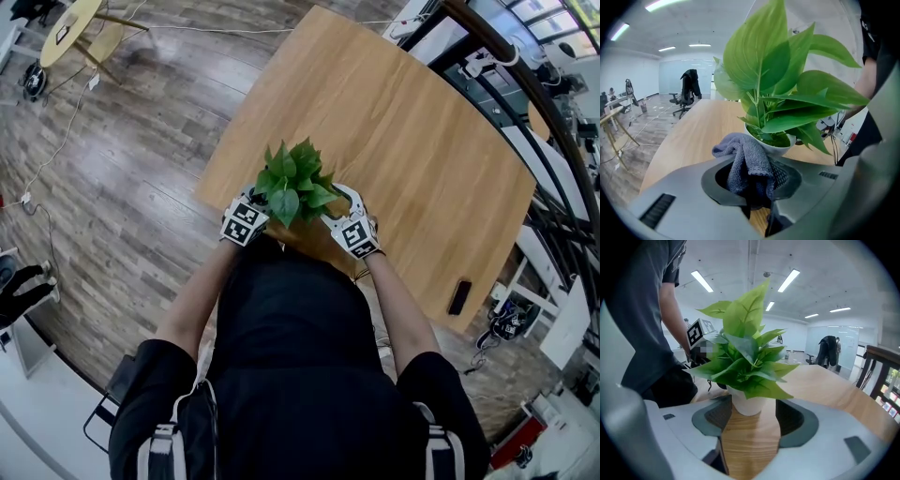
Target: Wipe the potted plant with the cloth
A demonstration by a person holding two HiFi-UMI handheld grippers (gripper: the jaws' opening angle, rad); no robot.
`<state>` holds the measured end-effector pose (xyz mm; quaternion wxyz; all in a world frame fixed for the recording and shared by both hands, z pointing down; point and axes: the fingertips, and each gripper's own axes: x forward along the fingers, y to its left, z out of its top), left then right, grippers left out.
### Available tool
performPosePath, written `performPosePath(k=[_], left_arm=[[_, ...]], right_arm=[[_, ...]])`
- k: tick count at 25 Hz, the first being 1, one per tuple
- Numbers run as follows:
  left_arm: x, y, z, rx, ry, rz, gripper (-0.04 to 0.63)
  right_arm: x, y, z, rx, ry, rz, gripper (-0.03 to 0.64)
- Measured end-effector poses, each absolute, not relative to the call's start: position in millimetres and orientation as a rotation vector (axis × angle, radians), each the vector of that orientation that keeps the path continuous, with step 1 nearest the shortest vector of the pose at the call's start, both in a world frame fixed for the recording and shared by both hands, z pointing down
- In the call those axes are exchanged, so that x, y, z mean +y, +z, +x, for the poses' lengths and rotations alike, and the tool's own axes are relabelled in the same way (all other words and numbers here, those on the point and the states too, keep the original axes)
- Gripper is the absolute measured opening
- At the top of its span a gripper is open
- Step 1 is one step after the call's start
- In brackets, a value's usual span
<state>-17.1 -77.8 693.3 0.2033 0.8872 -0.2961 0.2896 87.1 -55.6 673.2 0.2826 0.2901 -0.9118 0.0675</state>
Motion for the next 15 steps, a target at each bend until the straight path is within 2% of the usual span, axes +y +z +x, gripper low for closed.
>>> performPosePath(k=[15], left_arm=[[-40,694,3,-0.595,0.855,2.570,0.114]], right_arm=[[-67,674,72,-2.460,0.171,0.731,0.273]])
